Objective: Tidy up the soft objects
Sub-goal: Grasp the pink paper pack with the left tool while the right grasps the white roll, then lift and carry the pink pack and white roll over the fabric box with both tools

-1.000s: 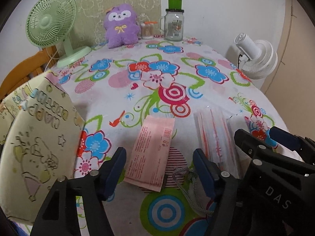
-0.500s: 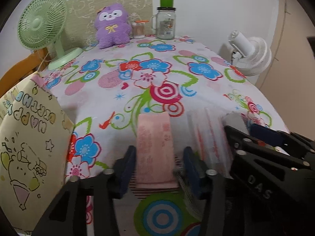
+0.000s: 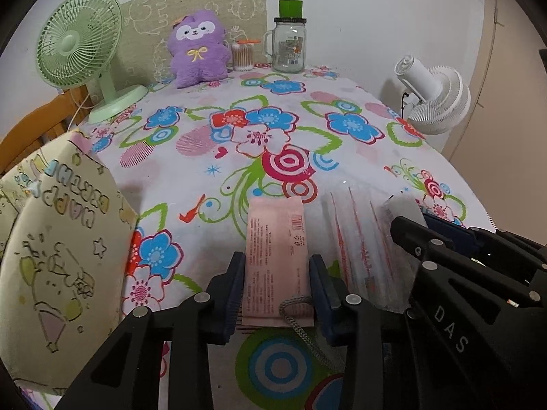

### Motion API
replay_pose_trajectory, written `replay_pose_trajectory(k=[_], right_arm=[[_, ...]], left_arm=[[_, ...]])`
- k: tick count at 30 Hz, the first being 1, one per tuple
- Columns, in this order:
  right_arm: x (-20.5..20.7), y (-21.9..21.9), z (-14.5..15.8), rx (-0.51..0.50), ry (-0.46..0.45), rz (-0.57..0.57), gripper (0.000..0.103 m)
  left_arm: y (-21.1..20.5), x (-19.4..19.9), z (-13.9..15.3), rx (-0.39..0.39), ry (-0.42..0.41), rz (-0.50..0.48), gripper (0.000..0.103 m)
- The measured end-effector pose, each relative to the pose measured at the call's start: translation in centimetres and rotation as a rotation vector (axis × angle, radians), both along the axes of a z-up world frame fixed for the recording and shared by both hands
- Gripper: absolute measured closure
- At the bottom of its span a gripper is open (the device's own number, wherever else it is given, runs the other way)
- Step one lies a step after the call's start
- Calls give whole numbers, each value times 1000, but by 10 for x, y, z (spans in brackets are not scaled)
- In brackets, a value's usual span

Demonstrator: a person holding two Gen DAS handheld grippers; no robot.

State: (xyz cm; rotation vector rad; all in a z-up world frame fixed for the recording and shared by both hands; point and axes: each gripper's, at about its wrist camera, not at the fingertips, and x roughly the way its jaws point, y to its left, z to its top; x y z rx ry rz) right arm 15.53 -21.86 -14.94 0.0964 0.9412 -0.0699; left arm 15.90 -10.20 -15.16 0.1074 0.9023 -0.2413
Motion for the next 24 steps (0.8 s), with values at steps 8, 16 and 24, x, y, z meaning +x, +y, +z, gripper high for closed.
replay_pose_trajectory(k=[8,16,24], right_arm=[[-12,5,21,-4,-50,0,79],[-22,9,40,-8,-95,0,79],[-35,13,62,-10,-141,7,79]], left_arm=[[4,-10,19,-10,-43,6,66],[6,-21,38,-10,-90,12,66],[9,-34,58,-13,-133,13,66]])
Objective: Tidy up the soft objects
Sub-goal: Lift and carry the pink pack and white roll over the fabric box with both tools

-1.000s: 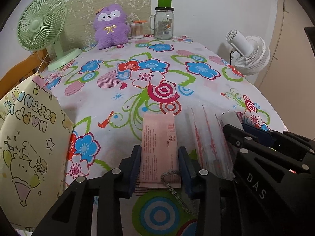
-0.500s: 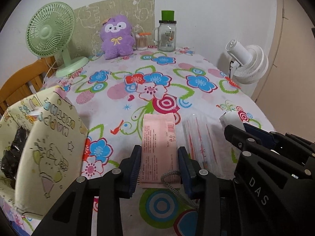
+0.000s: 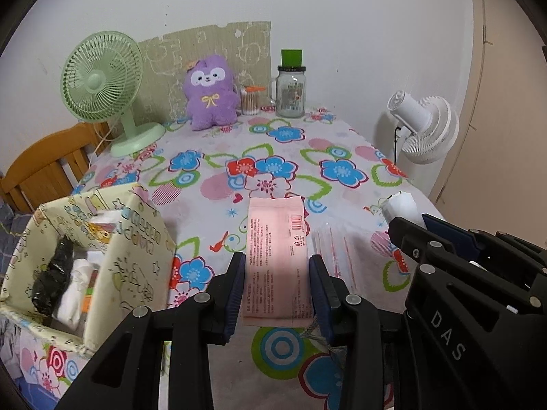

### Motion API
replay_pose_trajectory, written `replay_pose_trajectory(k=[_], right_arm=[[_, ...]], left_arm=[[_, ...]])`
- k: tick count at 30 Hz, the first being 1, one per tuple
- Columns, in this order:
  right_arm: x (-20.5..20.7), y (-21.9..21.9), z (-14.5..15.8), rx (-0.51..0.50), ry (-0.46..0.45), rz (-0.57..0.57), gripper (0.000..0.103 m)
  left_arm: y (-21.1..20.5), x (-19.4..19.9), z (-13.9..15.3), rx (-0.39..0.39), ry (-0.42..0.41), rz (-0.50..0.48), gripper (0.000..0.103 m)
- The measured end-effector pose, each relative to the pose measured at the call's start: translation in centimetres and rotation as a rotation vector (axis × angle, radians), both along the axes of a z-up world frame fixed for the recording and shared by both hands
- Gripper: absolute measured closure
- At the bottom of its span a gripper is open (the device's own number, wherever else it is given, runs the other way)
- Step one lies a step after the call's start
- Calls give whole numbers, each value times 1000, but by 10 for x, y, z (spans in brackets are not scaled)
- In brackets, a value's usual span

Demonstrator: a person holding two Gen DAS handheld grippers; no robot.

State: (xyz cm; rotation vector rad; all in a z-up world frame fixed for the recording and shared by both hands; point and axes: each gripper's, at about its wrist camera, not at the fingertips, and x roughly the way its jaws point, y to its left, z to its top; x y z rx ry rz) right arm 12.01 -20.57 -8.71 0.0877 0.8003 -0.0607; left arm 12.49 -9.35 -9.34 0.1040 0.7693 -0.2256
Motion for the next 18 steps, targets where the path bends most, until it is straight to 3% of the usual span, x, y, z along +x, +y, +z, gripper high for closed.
replay_pose_trajectory(k=[18], right_arm=[[-30,9,46,-7,-90,12,79]], left_arm=[[9,-32,45,-4,-93,20,65]])
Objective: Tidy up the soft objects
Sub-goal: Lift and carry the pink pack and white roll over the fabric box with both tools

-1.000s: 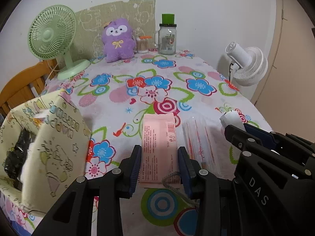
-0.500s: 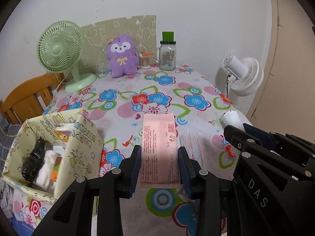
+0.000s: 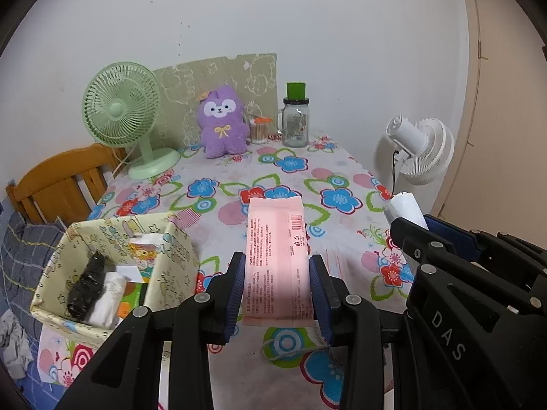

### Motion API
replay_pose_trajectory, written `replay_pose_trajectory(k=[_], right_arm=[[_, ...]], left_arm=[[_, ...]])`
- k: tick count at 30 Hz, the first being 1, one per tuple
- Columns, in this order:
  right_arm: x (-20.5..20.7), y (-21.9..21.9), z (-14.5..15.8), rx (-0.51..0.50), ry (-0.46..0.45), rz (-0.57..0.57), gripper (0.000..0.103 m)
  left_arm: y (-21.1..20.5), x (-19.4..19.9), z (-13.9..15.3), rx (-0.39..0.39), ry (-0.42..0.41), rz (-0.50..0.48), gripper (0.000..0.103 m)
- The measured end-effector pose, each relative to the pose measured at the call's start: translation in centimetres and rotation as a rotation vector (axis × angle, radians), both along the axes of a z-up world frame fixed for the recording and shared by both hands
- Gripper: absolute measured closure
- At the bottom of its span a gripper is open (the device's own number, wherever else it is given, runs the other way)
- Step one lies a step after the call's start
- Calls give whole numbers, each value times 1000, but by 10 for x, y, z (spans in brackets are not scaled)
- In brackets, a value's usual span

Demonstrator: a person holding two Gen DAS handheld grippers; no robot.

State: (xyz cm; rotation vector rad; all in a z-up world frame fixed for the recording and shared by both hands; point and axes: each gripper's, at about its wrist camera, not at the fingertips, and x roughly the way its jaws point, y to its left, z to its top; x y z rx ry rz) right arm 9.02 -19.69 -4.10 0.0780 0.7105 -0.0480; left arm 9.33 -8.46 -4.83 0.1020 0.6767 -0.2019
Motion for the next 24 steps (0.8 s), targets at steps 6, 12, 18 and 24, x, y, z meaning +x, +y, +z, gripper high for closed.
replay_pose_trajectory(k=[6,12,18,24], right_arm=[[-9,4,14,-2,-28,8,79],[-15,10,25,-2,-52,14,79],[-22,16,35,-6,-75,19,79],[-26,23,41,-11,-88,24,79]], left_arm=[[6,-9,12,-6,-27,8,65],[10,-17,23,-3,-52,15,65],[15,-26,33,1,-79,17,65],[22,-29,38,-1,-92,21,65]])
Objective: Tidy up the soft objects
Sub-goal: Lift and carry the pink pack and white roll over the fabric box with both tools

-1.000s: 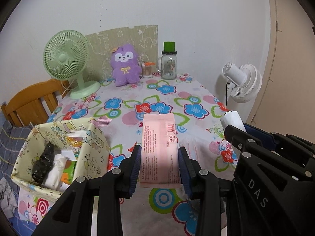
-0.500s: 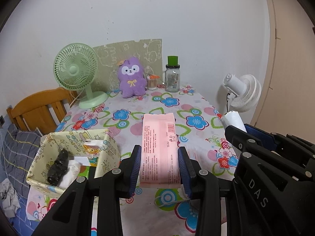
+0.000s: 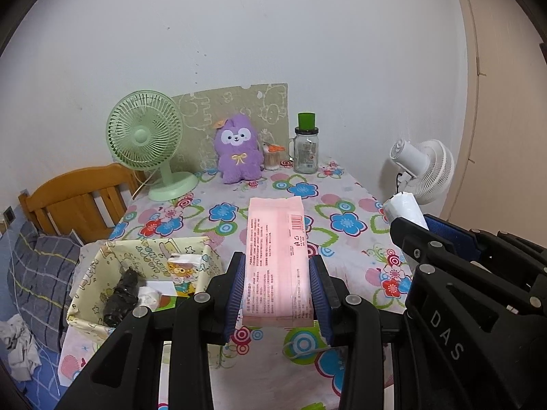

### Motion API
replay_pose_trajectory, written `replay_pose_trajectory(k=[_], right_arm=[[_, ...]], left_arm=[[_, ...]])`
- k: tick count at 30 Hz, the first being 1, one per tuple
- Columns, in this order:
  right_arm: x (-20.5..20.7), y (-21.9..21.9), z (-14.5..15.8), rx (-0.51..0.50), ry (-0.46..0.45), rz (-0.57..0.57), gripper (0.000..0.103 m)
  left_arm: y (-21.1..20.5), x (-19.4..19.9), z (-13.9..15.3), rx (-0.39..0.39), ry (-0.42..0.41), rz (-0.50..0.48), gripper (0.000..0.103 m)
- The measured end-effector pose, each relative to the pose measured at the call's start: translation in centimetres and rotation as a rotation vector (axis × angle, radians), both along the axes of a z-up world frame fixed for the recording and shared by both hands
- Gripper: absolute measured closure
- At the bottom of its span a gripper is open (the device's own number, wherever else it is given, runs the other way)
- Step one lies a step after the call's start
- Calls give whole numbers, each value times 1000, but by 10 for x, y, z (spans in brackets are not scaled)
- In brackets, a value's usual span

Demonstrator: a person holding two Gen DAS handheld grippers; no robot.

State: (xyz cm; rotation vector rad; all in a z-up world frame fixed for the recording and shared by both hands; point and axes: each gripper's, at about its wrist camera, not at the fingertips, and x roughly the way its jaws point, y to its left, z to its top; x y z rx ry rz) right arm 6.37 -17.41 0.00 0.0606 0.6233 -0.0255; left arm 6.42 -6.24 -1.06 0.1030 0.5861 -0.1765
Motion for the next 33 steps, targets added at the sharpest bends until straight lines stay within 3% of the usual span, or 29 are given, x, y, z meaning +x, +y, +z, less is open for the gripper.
replay_pose_trajectory(k=[33], right_arm=[[32,71,-5,-30,16,117,79]], left_arm=[[65,23,-5,5,12,82,65]])
